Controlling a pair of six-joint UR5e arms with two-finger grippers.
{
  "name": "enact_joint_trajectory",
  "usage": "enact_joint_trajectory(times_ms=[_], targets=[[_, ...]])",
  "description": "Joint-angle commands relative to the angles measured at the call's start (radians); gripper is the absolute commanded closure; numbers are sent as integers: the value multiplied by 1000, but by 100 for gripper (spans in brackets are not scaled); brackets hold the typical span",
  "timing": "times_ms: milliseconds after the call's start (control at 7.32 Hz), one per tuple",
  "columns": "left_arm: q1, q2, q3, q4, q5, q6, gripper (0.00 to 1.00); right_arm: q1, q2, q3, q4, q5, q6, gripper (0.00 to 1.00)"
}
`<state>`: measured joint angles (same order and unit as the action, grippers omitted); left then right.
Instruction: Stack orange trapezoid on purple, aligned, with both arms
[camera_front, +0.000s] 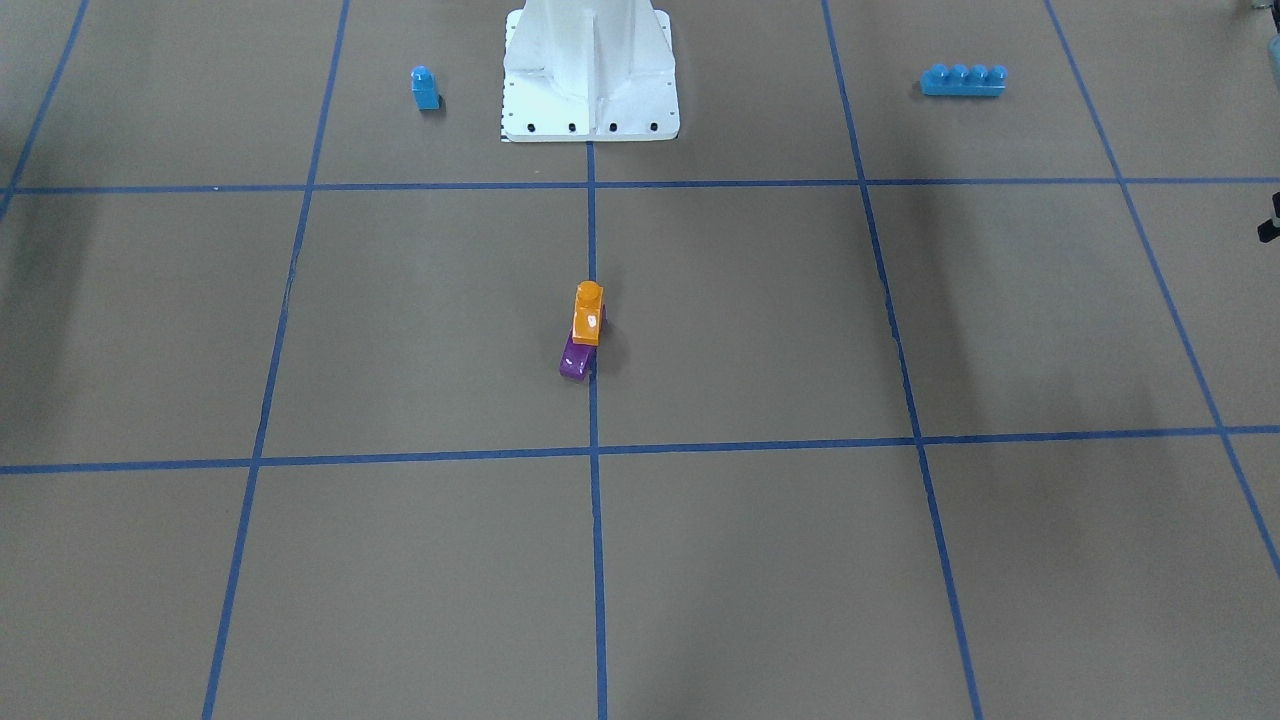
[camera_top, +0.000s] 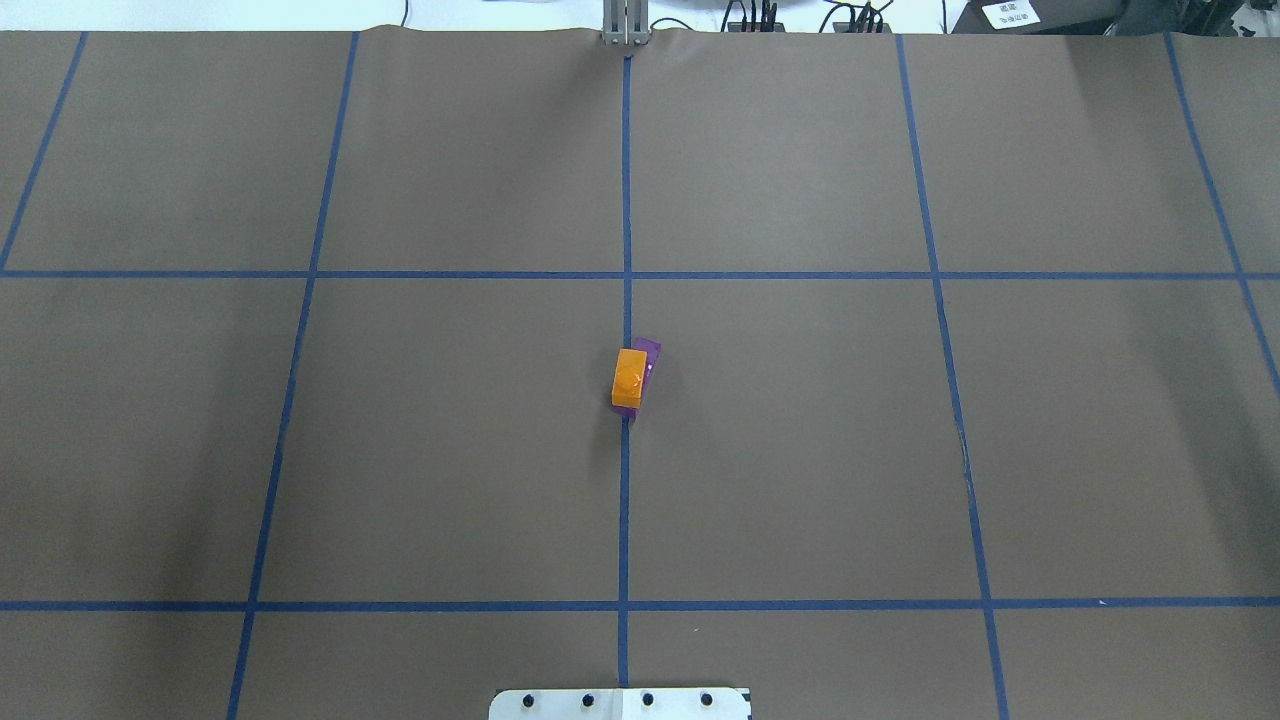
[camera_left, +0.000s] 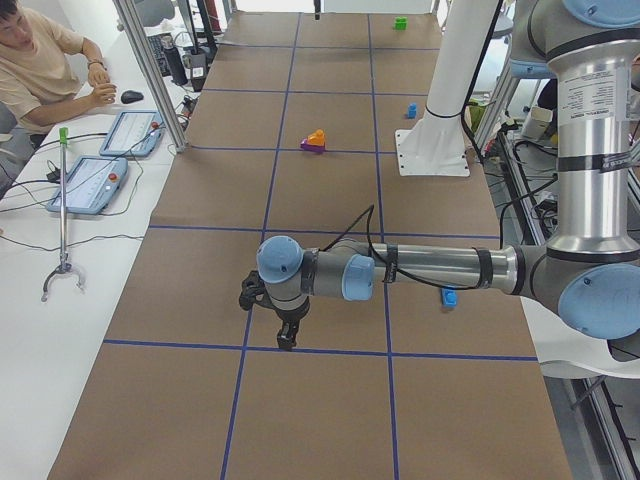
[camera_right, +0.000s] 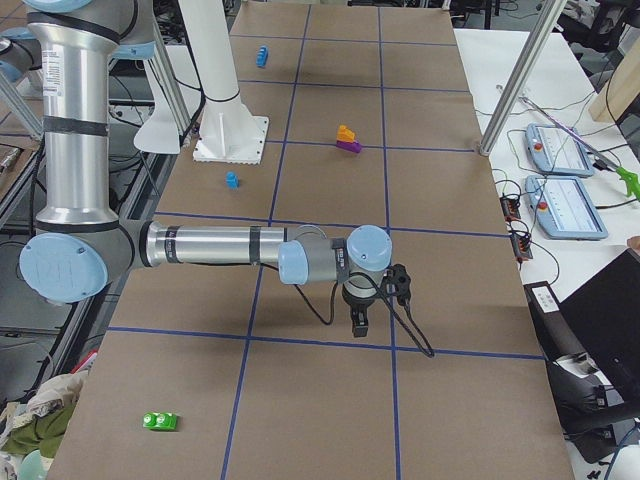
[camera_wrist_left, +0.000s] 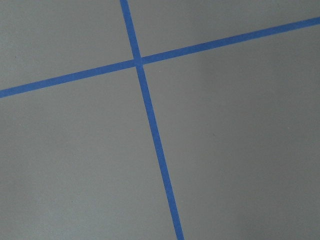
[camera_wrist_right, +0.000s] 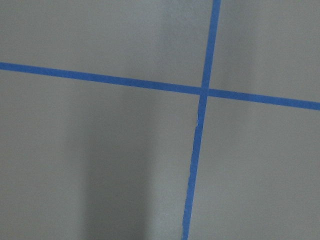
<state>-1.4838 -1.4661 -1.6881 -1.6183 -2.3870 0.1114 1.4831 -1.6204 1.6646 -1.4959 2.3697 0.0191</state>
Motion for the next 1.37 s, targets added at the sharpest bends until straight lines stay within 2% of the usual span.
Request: enact_joint_trajectory(times_ms=[0,1230], targets=[[0,-5,-2,-2,-1,-76,1,5,24,33,-11,-3,7,0],[0,-23,-15,-2,25,-78,0,9,-41,75,3,6,12,0]])
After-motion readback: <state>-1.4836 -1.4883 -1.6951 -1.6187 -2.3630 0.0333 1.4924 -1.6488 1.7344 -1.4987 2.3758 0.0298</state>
